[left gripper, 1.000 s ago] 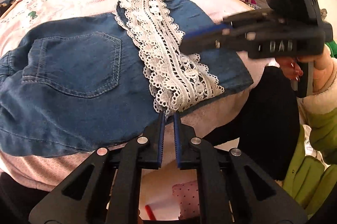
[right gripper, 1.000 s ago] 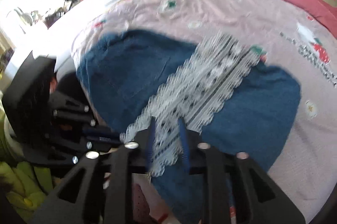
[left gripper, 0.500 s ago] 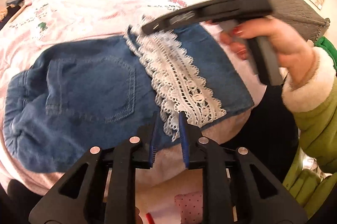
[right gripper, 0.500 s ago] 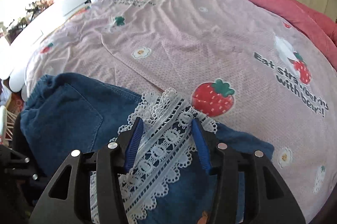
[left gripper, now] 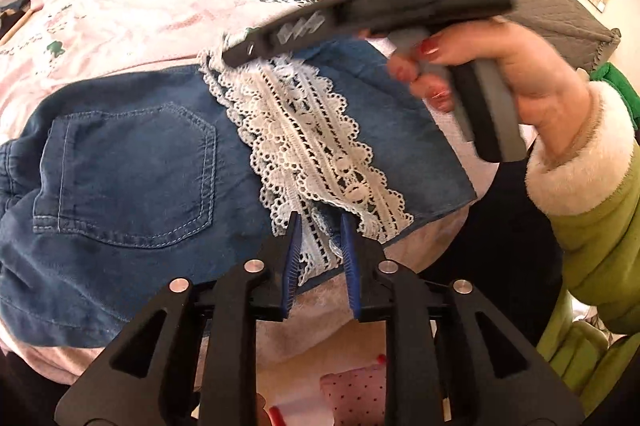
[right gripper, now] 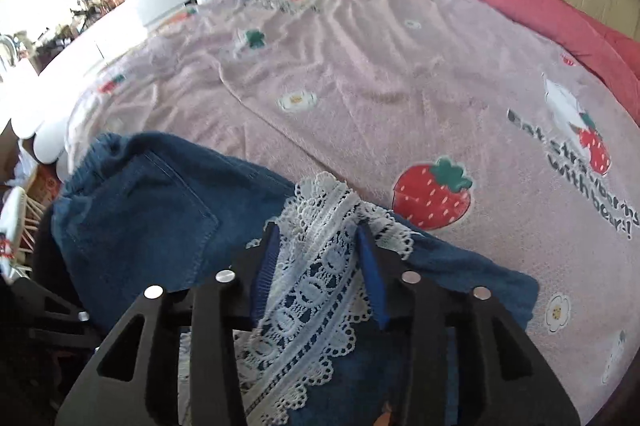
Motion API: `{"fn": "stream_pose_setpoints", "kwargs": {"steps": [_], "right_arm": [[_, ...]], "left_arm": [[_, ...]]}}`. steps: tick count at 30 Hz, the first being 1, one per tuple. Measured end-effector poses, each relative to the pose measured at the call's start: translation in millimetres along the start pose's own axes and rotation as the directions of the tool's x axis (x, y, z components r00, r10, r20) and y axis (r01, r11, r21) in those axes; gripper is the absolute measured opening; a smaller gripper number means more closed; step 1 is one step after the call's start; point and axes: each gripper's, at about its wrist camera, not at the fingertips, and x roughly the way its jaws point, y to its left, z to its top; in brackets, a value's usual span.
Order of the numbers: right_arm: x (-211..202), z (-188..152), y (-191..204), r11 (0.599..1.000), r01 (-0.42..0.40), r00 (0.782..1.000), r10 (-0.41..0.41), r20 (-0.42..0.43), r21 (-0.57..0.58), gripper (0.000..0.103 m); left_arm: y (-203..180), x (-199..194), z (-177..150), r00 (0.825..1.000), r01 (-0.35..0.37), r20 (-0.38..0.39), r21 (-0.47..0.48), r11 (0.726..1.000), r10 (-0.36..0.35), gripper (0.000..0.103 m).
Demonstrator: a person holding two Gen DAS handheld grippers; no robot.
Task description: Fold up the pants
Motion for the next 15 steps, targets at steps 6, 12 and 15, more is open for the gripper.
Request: {"fn": "stream_pose_setpoints", "kwargs": {"steps": [6, 12, 15], "right_arm": [[-7, 4, 5, 0.999, -0.027, 1.000, 0.027, 0.012, -0.016, 0.033], [31, 2, 2, 0.999, -0.044, 0.995, 0.045, -0.092, 0.006, 0.036], [21, 7, 4, 0.999, -0.045, 0.995, 0.047, -0.089, 0.027, 0.036]], "left_arm": [[5, -4, -3, 1.000, -0.006, 0.007, -0.009, 1.000, 0.006, 0.019], [16, -29, -6, 0.998, -0.038, 0.053, -0.035, 0.999, 0.040, 0.027], [30, -45, -10, 0.994, -0.077, 0.077, -0.071, 0.994, 0.083, 0.032]]}}
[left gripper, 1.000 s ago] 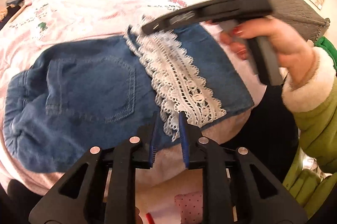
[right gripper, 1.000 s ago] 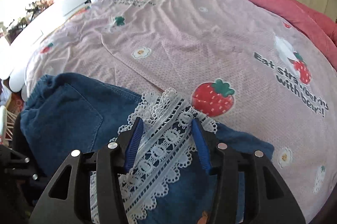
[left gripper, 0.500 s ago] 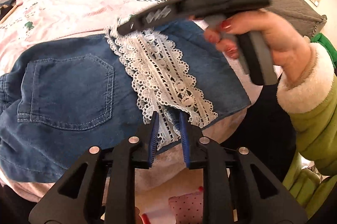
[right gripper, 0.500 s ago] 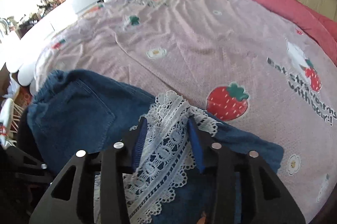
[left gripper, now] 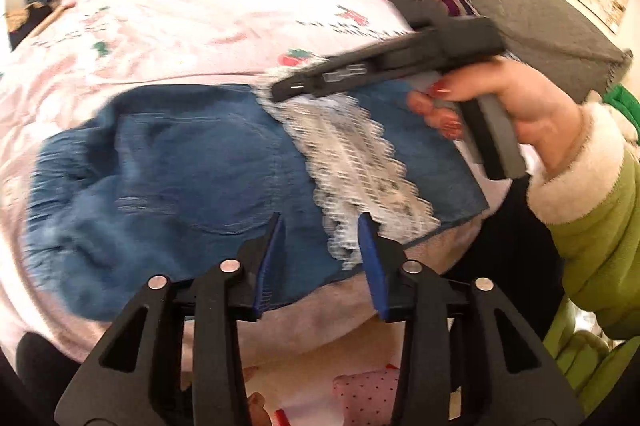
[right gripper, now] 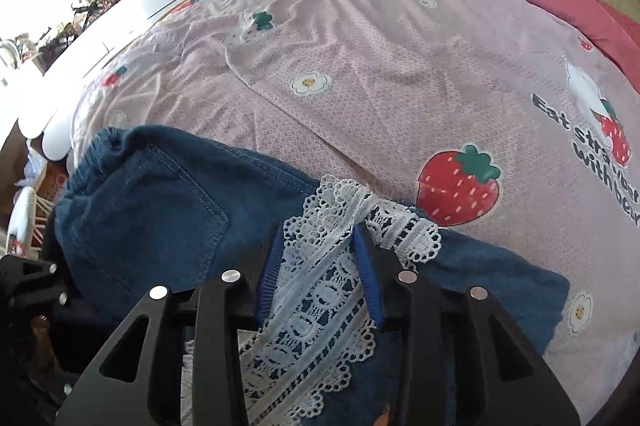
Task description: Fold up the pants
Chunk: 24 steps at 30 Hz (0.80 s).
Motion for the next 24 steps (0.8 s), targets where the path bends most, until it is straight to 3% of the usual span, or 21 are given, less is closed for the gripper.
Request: {"fn": "stream_pose_setpoints", "kwargs": {"steps": [2, 5, 7, 8, 10, 18, 24], "right_arm": [[-19, 4, 9, 1.000, 0.003, 0.999, -0.002, 0.051, -0.020, 0.038], [-44, 11, 30, 0.997, -0.041, 0.990, 0.050, 0.133, -0.071, 0.053], [-52, 15, 49, 0.991, -0.043, 0.985, 0.063, 0.162, -0.124, 0.062], [-55, 17, 55, 0.989, -0.039, 0.983, 0.063, 0.172, -0.142, 0.064], [-57, 22, 69, 0.983, -0.044, 0.980, 0.077, 0.185, -0.177, 0.071], [-45, 42, 93, 0.972, -0.043, 0.985, 0.080, 0.153, -0.230, 0.082], [-25, 52, 104, 0.960, -0.092, 0.988, 0.120, 0.094, -0.266, 0.087]], "left_arm": [[7, -10, 0, 0.999, -0.031, 0.025, -0.017, 0.999, 0.031, 0.035], [15, -26, 2, 0.995, -0.076, 0.062, -0.039, 0.996, 0.078, 0.043], [20, -36, 3, 0.989, -0.115, 0.083, -0.056, 0.992, 0.119, 0.055], [23, -41, 5, 0.986, -0.137, 0.089, -0.065, 0.989, 0.142, 0.066], [28, -51, 6, 0.978, -0.172, 0.102, -0.081, 0.982, 0.179, 0.070], [53, -77, 3, 0.959, -0.240, 0.116, -0.152, 0.959, 0.258, 0.093], [66, -74, -4, 0.958, -0.249, 0.092, -0.201, 0.947, 0.271, 0.093]]}}
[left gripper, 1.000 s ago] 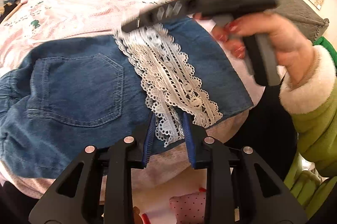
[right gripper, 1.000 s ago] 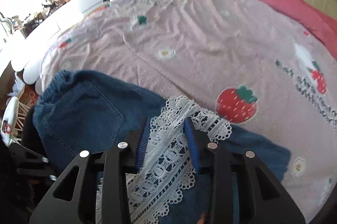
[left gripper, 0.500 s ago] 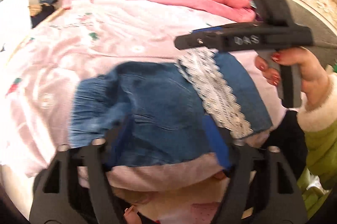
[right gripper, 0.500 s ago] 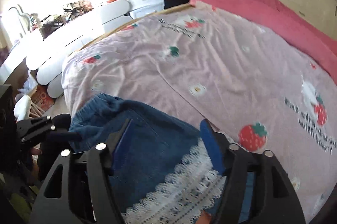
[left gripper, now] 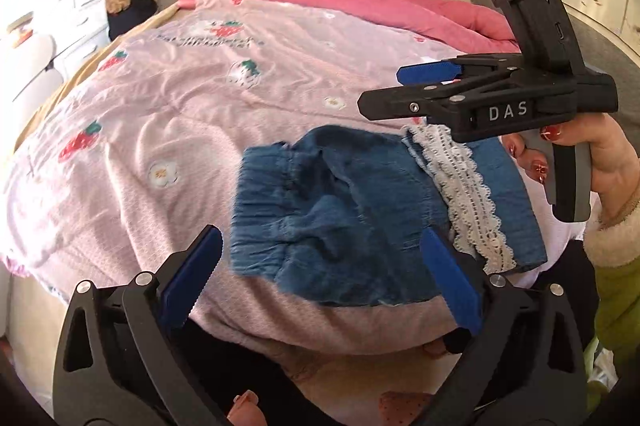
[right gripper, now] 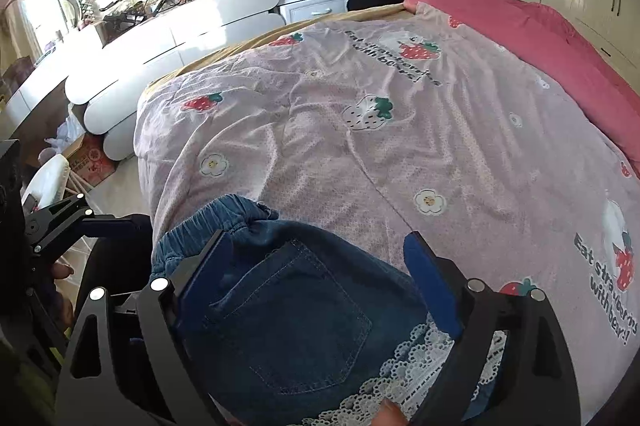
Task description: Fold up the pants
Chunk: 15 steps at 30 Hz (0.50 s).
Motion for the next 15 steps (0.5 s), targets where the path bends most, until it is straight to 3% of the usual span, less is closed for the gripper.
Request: {"fn": "stream_pose_setpoints", "kwargs": {"steps": [9, 15], "right_arm": [[57, 10, 14, 0.989, -0.128, 0.982, 0.115, -0.151, -0.080, 0.087], [81, 16, 21, 0.983, -0.149, 0.970, 0.125, -0.208, -0.104, 0.086]], "left_arm": [[21, 20, -15, 0.996, 0.038, -0.074, -0.079, 0.996, -0.044, 0.093], [27, 30, -19, 0.994, 0.056, -0.089, -0.105, 0.993, -0.065, 0.093]]}}
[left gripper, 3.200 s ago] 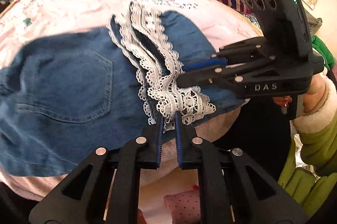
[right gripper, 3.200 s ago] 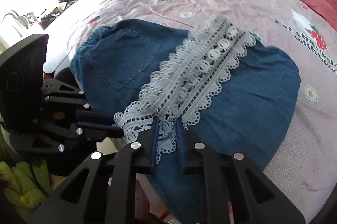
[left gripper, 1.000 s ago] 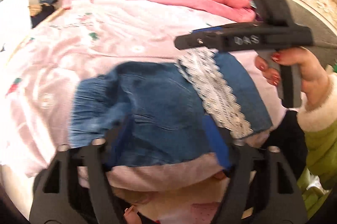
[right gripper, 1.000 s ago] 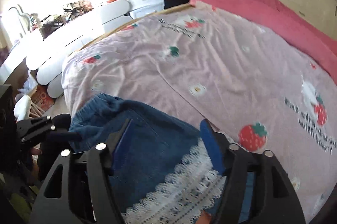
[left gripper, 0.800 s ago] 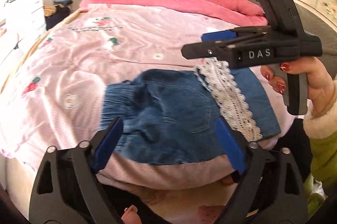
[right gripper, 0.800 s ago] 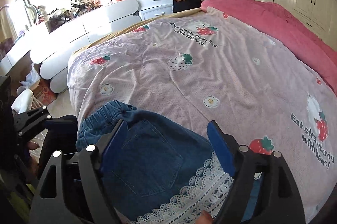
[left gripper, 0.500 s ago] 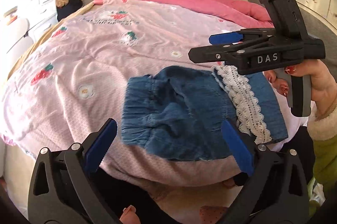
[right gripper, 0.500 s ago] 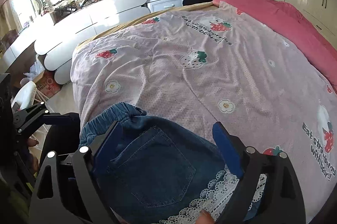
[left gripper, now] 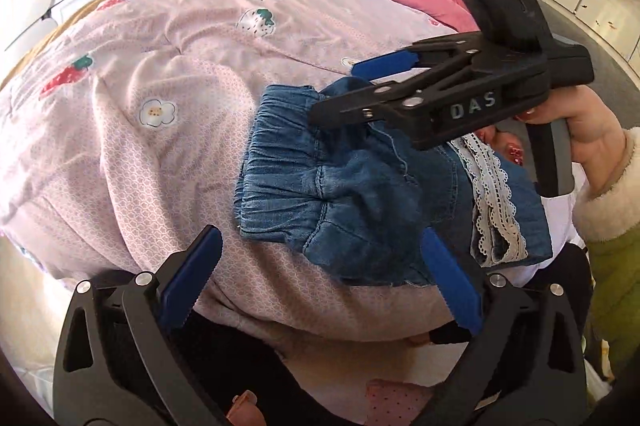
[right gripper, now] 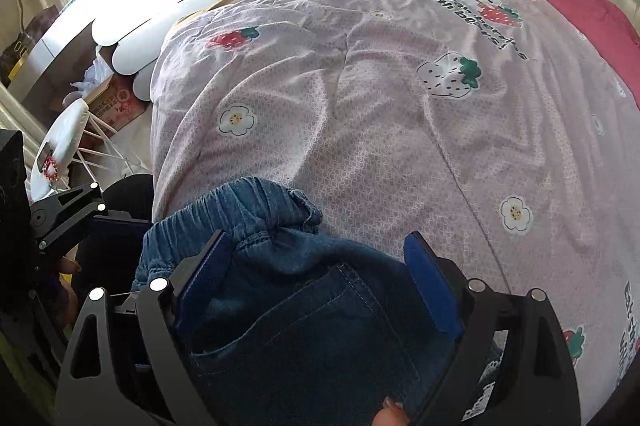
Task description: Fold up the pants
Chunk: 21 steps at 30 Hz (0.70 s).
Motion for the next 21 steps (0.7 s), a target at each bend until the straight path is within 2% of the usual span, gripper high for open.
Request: {"fn": "stream_pose_setpoints", "kwargs": {"steps": [2, 4, 5, 7, 13, 21], "right_arm": [[6, 5, 0, 1.000, -0.020, 1.000, 0.020, -0.007, 0.003, 0.084], [13, 7, 1, 0.998, -0.055, 0.998, 0.056, -0.030, 0.004, 0.066], [17, 7, 2, 0.997, -0.074, 0.996, 0.074, -0.043, 0.004, 0.062], [22, 6, 4, 0.995, -0.104, 0.993, 0.104, -0.047, 0.007, 0.039], [9, -1, 6, 0.992, -0.125, 0.992, 0.125, 0.010, 0.034, 0.028], [-36, -14, -7, 0.976, -0.211, 0.972, 0.203, 0.120, 0.060, 0.025]], "left_arm": [[2, 3, -1, 1.000, 0.001, -0.007, -0.009, 1.000, -0.001, 0.093], [3, 7, -2, 1.000, 0.006, -0.015, -0.019, 1.000, -0.006, 0.093], [3, 9, -2, 1.000, 0.008, -0.016, -0.019, 1.000, -0.008, 0.093], [3, 11, -3, 1.000, 0.005, -0.021, -0.016, 1.000, -0.005, 0.093], [3, 16, -3, 1.000, 0.008, -0.024, -0.019, 1.000, -0.009, 0.093], [-1, 24, 3, 0.998, 0.056, -0.010, -0.024, 0.998, -0.056, 0.091]]}}
